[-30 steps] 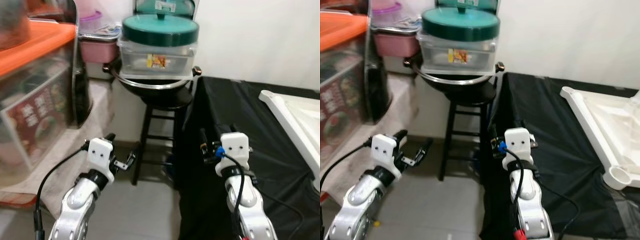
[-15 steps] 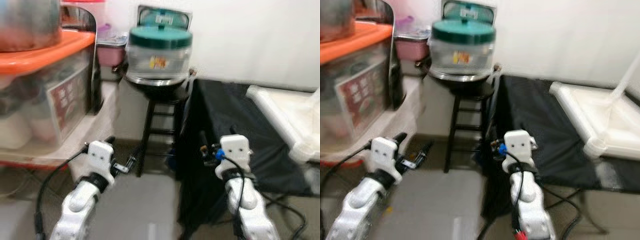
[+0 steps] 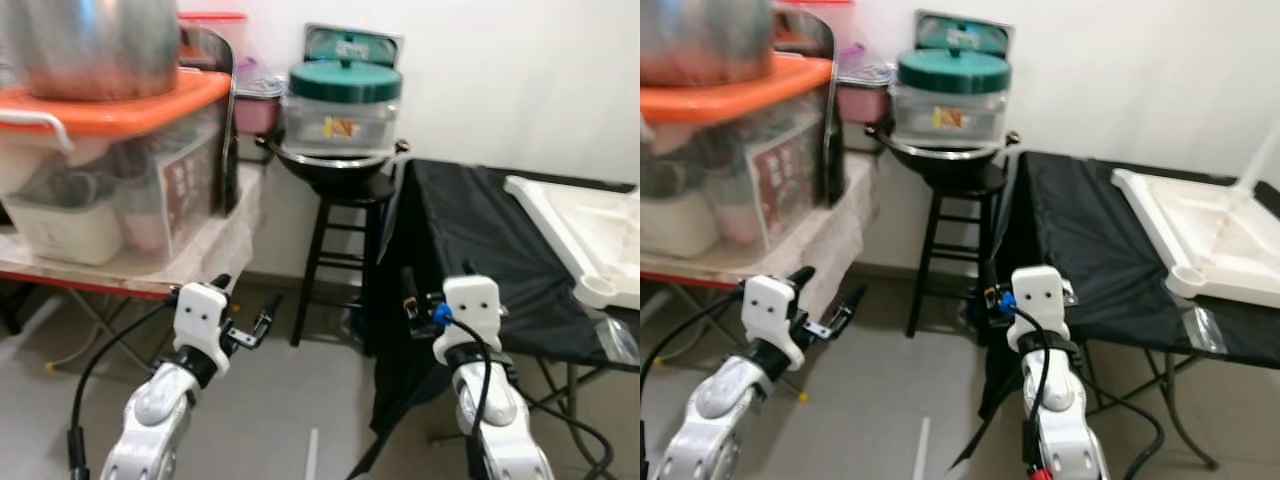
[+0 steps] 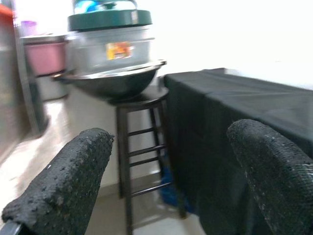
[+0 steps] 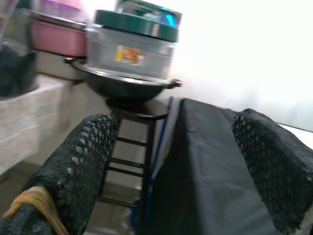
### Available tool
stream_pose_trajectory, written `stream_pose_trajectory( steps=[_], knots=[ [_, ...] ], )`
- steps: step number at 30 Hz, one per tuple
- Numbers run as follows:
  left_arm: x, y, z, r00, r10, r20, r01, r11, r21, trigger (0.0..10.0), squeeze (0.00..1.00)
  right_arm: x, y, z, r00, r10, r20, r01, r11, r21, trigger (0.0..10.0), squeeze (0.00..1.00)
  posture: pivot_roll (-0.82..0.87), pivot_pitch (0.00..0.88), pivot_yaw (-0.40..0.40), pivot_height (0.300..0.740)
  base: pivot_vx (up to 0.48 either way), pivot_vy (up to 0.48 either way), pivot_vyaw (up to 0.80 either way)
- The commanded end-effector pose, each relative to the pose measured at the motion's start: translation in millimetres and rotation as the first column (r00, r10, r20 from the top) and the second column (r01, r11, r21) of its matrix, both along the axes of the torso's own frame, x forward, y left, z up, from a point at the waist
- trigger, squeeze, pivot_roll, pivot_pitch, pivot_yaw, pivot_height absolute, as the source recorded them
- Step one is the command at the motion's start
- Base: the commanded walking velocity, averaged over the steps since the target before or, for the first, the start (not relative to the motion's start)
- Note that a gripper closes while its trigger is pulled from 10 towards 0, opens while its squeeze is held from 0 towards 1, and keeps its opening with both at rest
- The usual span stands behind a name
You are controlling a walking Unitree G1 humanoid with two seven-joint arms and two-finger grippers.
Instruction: Building children table
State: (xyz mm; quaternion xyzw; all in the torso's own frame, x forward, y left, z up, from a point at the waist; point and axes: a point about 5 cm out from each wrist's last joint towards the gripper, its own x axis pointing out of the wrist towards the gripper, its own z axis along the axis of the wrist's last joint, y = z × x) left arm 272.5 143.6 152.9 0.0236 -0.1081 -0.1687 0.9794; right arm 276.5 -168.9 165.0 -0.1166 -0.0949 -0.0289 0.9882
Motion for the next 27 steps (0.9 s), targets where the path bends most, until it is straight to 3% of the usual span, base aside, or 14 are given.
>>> stream_pose_trajectory(
  steps=[1,27],
  knots=[
    [-1.2,2.8,-3.9,1.000,0.010,-0.019,-0.010,1.000,0.001,10.0,0.00,0.4,0.8,-1.0,1.000,0.002,-0.003,-0.002,1.000,-0.001,10.0,0.00,0.07,0.000,-0.083,0.740,0.000,0.000,0.00],
    [-2.3,0.7,-5.9,1.000,0.004,-0.022,-0.004,1.000,0.001,10.0,0.00,0.8,0.7,-2.7,1.000,0.002,-0.007,-0.002,1.000,0.002,10.0,0.00,0.07,0.000,-0.081,0.740,0.000,0.000,0.00]
  ],
)
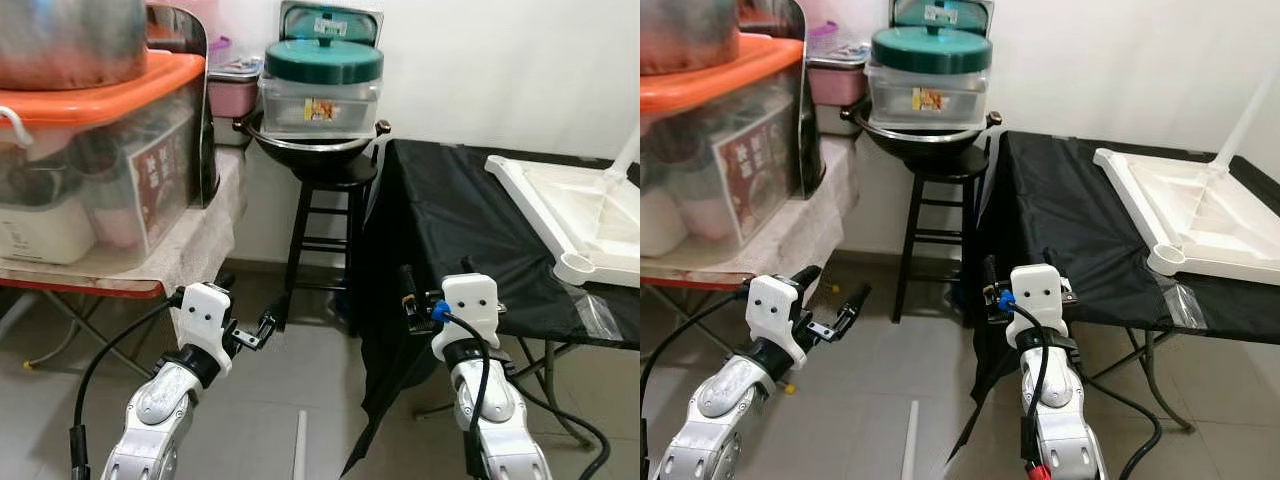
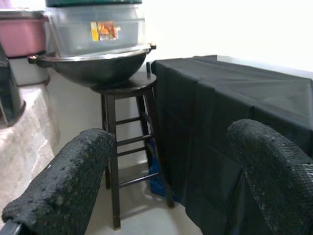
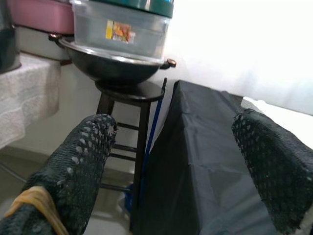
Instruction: Building children table
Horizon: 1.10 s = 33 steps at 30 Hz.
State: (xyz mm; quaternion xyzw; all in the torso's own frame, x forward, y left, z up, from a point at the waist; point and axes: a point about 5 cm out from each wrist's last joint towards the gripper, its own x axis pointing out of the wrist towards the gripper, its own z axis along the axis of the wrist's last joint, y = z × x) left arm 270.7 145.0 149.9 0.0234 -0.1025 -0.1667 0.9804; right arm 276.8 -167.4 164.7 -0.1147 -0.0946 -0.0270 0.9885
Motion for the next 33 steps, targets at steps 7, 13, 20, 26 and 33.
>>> stream_pose_trajectory(
  steps=[7,13,20,26,33],
  knots=[
    [-1.2,-1.0,-3.4,1.000,-0.005,-0.016,0.005,1.000,-0.007,10.0,0.00,0.0,-0.7,-2.6,1.000,-0.002,-0.007,0.002,1.000,-0.001,10.0,0.00,0.07,0.000,-0.080,0.740,0.000,0.000,0.00],
    [-1.3,-0.7,-3.4,1.000,-0.006,-0.017,0.006,1.000,-0.005,10.0,0.00,0.3,-0.4,-2.4,1.000,-0.001,-0.007,0.001,1.000,0.000,10.0,0.00,0.07,0.000,-0.082,0.740,0.000,0.000,0.00],
    [-1.2,-0.3,-3.5,1.000,-0.005,-0.021,0.005,1.000,-0.004,10.0,0.00,0.5,-0.1,-2.6,1.000,-0.001,-0.008,0.001,1.000,0.002,10.0,0.00,0.07,0.000,-0.081,0.740,0.000,0.000,0.00],
    [-1.1,0.2,-2.9,1.000,-0.002,-0.017,0.002,1.000,-0.005,10.0,0.00,0.3,-0.2,-2.5,1.000,-0.004,-0.007,0.004,1.000,0.004,10.0,0.00,0.07,0.000,-0.079,0.740,0.000,0.000,0.00],
    [-1.1,0.8,-2.5,1.000,0.001,-0.014,-0.001,1.000,-0.001,10.0,0.00,0.0,-0.6,-3.1,1.000,-0.005,-0.010,0.005,1.000,0.005,10.0,0.00,0.07,0.000,-0.081,0.740,0.000,0.000,0.00]
  ],
)
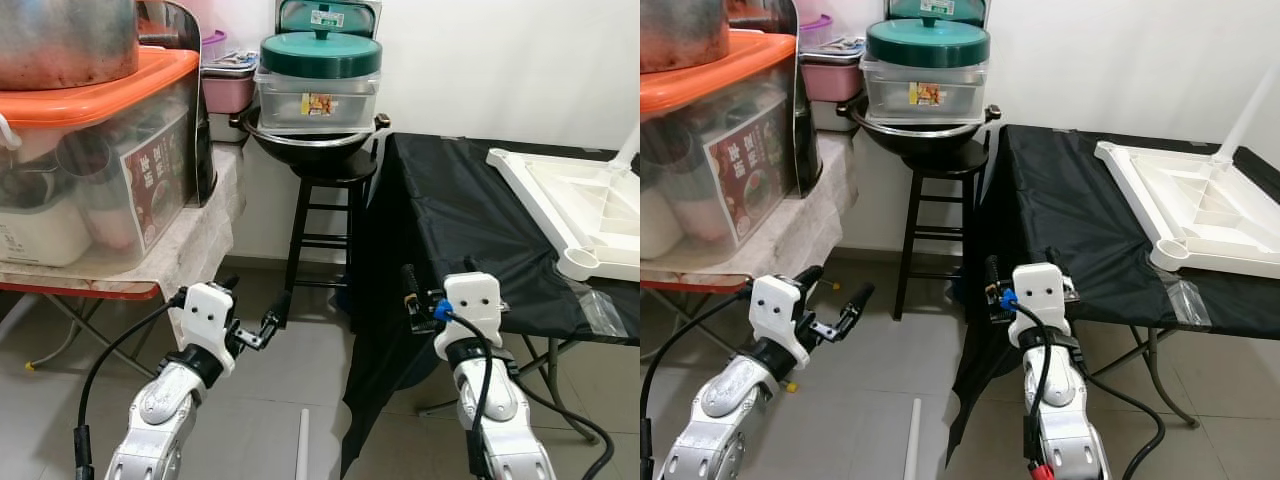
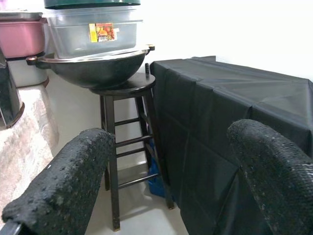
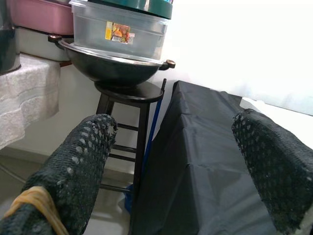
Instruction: Building children table
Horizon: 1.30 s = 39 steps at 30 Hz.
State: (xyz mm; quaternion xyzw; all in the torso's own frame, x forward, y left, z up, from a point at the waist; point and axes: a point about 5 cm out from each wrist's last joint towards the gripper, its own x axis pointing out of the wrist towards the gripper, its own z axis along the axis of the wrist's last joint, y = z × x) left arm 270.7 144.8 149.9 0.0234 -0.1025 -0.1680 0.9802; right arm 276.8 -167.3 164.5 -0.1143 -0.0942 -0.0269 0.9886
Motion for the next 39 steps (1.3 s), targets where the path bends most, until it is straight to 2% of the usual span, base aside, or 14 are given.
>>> stream_pose_trajectory(
  steps=[1,13,22,27,39],
  knots=[
    [-0.9,1.1,-2.5,1.000,0.004,-0.014,-0.004,1.000,0.000,10.0,0.00,0.0,-0.6,-3.0,1.000,-0.005,-0.010,0.005,1.000,0.004,10.0,0.00,0.07,0.000,-0.080,0.740,0.000,0.000,0.00],
    [-1.2,1.3,-2.9,1.000,0.002,-0.019,-0.002,1.000,0.001,10.0,0.00,0.5,-0.1,-2.9,1.000,-0.003,-0.010,0.003,1.000,0.006,10.0,0.00,0.07,0.000,-0.082,0.740,0.000,0.000,0.00],
    [-1.6,0.9,-3.0,1.000,0.001,-0.023,-0.001,1.000,-0.002,10.0,0.00,-0.2,-0.4,-3.0,1.000,-0.005,-0.011,0.005,1.000,0.007,10.0,0.00,0.07,0.000,-0.081,0.740,-0.085,0.000,0.00],
    [-1.7,0.7,-3.1,1.000,0.000,-0.026,0.000,1.000,-0.001,10.0,0.00,-0.3,-0.5,-3.0,1.000,-0.005,-0.011,0.005,1.000,0.007,10.0,0.00,0.07,0.000,-0.082,0.740,-0.362,0.000,0.00],
    [-1.5,1.5,-2.2,1.000,0.010,-0.019,-0.010,1.000,0.000,10.0,0.00,-0.1,-1.4,-2.8,1.000,-0.007,-0.012,0.007,1.000,0.010,10.0,0.00,0.07,0.000,-0.083,0.740,0.000,0.000,0.00]
  ],
)
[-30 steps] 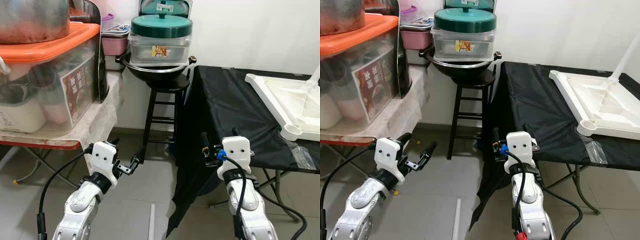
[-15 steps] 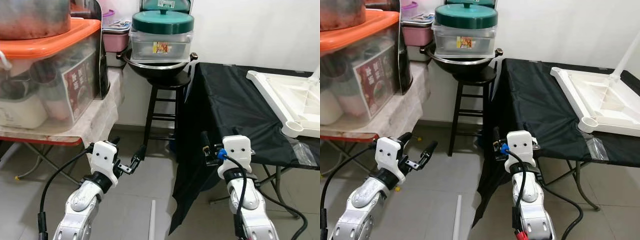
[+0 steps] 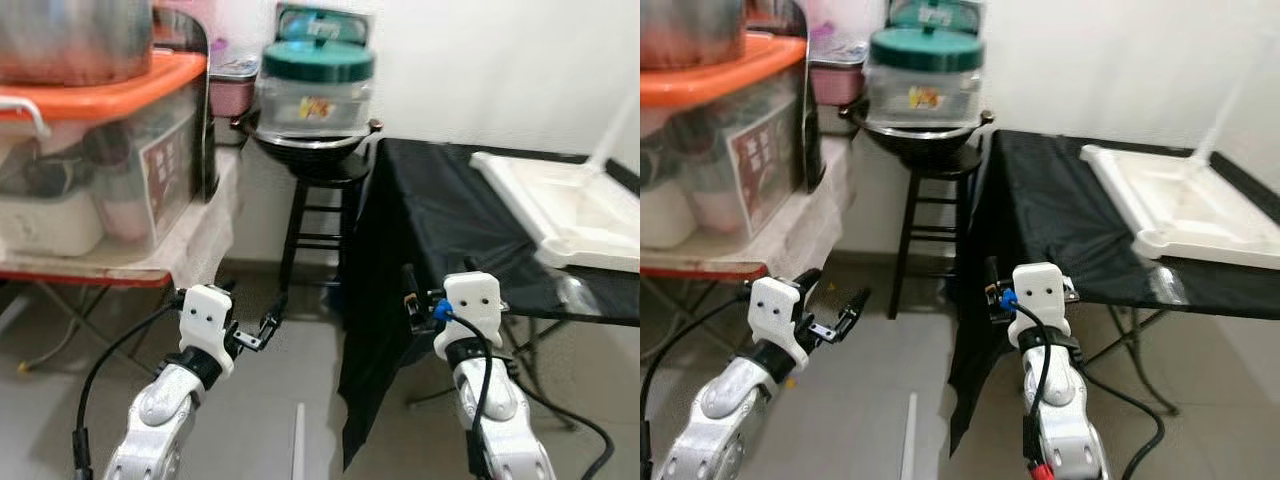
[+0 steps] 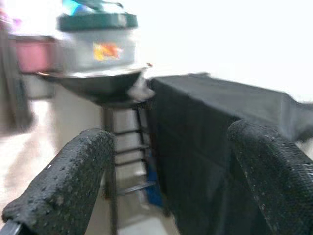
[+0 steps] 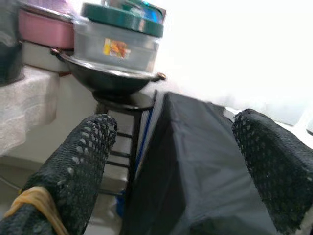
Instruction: Building children table
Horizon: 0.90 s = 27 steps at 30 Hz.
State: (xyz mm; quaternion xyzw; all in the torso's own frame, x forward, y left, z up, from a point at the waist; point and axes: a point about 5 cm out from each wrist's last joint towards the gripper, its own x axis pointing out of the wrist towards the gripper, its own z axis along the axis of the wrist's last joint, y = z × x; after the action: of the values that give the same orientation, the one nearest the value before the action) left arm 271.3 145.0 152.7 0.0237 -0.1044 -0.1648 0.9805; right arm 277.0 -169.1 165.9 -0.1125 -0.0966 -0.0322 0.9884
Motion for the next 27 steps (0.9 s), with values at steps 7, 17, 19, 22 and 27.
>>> stream_pose_trajectory(
  steps=[7,17,19,22,27],
  knots=[
    [-2.2,1.1,-3.6,1.000,0.002,-0.009,-0.002,1.000,0.006,10.0,0.00,-0.4,0.4,-4.5,1.000,0.002,-0.019,-0.002,1.000,0.006,10.0,0.00,0.07,0.000,-0.082,0.740,0.000,0.000,0.00],
    [-1.8,0.1,-5.6,1.000,-0.004,-0.023,0.004,1.000,0.018,10.0,0.00,0.1,0.4,-4.3,1.000,0.002,-0.018,-0.002,1.000,0.006,10.0,0.00,0.07,0.000,-0.080,0.740,0.000,0.031,0.00],
    [-1.9,-0.1,-5.8,1.000,-0.005,-0.024,0.005,1.000,0.017,10.0,0.00,0.1,0.4,-4.4,1.000,0.002,-0.018,-0.002,1.000,0.006,10.0,0.00,0.07,0.000,-0.080,0.740,0.000,0.396,0.00],
    [-1.9,-0.2,-5.9,1.000,-0.006,-0.024,0.006,1.000,0.016,10.0,0.00,0.2,0.4,-4.5,1.000,0.002,-0.018,-0.002,1.000,0.007,10.0,0.00,0.07,0.000,-0.080,0.740,0.000,0.480,0.00],
    [-1.6,-1.2,-6.1,1.000,-0.010,-0.025,0.011,1.000,0.014,10.0,0.00,0.3,0.4,-4.3,1.000,0.002,-0.017,-0.002,1.000,0.007,10.0,0.00,0.07,0.000,-0.079,0.740,0.000,0.480,0.00]
  ],
)
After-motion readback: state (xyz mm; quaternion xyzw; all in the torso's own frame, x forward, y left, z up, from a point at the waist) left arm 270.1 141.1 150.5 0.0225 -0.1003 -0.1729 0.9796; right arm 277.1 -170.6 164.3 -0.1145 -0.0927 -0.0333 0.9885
